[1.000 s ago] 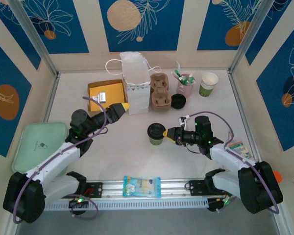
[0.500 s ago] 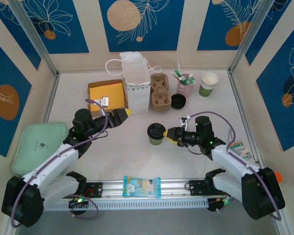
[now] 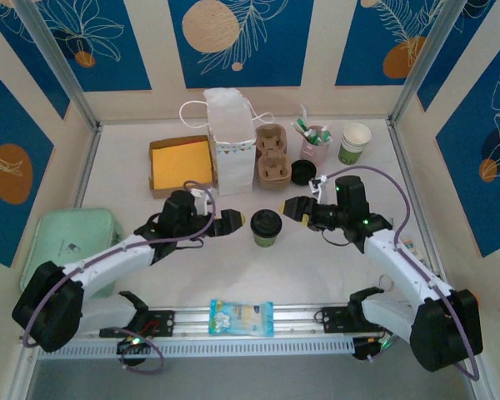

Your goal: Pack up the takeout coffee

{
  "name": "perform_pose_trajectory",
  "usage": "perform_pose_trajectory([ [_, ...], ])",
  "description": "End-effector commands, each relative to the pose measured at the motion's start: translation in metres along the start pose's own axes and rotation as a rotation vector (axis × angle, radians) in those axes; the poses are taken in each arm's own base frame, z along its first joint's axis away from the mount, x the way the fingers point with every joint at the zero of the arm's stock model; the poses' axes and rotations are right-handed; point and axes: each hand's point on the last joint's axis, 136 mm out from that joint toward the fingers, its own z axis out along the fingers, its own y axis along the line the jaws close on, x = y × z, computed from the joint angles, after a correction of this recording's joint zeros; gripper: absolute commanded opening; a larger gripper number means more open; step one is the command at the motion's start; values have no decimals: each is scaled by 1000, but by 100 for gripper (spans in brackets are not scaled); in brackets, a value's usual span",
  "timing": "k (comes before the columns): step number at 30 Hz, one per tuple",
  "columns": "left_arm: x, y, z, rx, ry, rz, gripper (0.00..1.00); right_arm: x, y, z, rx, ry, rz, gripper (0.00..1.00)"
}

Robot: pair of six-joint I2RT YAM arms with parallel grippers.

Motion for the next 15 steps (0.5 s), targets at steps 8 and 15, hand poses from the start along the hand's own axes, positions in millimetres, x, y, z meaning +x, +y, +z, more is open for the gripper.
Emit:
perform_pose_trajectory([
  [8, 6, -16, 30, -28, 62, 82, 94, 10, -21, 22, 135, 113, -58, 74],
  [15, 10, -16, 40, -36, 83, 85, 93, 8, -20, 31, 129, 128, -72, 73],
])
